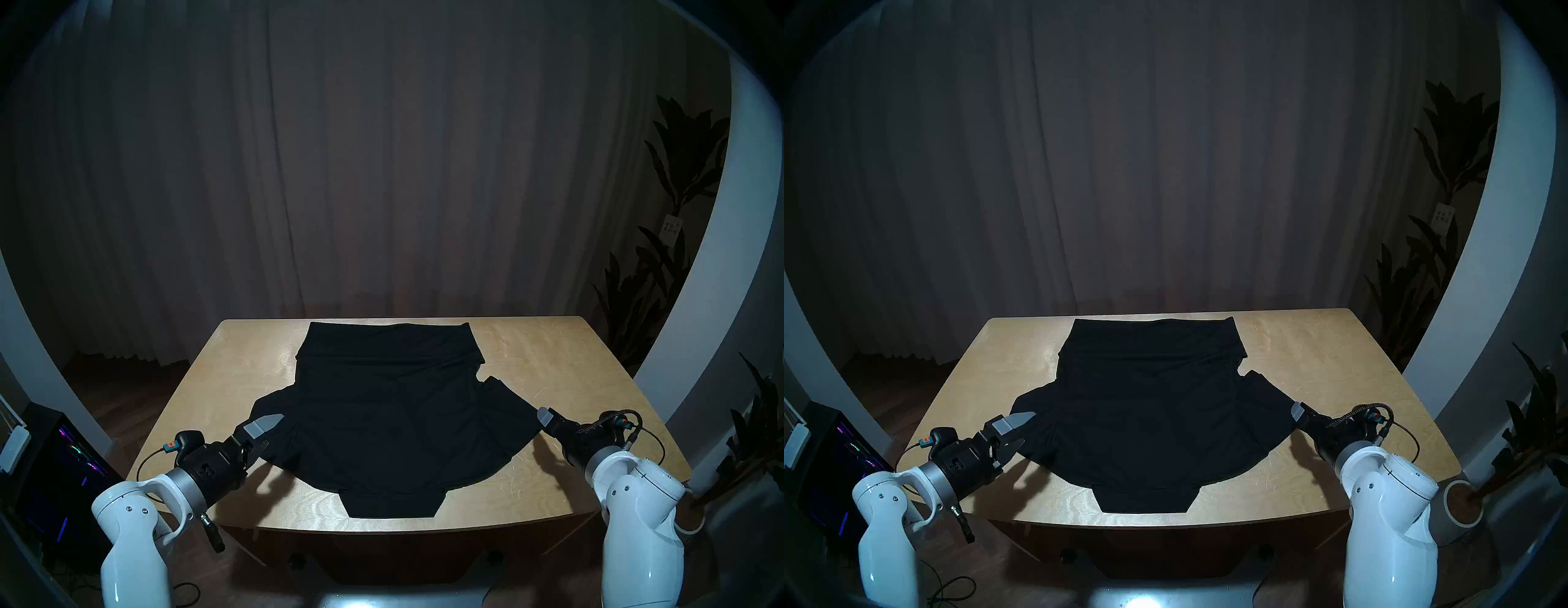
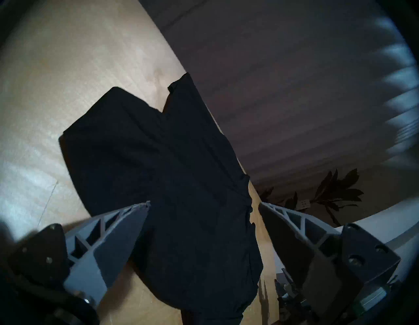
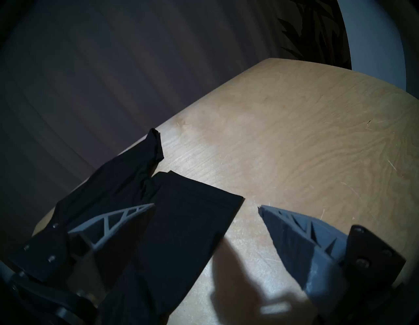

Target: Fold the shirt by bringing both sleeves in and then folding it in half

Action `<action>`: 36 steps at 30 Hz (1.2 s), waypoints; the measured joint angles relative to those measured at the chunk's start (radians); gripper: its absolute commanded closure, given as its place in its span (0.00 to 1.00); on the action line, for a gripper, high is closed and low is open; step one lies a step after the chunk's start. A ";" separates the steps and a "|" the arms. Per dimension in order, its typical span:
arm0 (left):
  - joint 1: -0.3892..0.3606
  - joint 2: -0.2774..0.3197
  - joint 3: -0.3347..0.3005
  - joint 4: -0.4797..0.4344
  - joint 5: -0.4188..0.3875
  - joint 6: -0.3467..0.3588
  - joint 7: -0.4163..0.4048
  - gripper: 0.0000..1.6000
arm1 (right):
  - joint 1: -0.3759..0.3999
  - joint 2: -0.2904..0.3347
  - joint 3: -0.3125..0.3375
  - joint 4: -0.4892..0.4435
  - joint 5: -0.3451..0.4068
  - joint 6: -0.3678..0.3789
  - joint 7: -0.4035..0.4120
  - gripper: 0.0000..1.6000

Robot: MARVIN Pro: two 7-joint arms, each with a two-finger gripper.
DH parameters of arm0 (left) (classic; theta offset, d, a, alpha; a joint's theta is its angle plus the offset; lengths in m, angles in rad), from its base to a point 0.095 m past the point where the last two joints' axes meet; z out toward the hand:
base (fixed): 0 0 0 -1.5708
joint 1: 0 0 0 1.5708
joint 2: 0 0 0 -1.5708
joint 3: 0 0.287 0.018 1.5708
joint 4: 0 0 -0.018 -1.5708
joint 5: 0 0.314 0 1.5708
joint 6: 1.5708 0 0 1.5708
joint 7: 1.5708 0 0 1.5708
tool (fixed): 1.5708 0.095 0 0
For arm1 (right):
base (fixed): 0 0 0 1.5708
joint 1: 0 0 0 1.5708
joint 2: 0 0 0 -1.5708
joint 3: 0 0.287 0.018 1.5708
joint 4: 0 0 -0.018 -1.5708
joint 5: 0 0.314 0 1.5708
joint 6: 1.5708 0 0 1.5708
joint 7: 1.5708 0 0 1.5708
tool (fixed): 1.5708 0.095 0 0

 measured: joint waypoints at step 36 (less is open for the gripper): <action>-0.044 -0.056 -0.002 -0.073 -0.251 0.022 0.412 0.00 | 0.229 -0.003 0.058 0.198 0.118 0.187 -0.102 0.00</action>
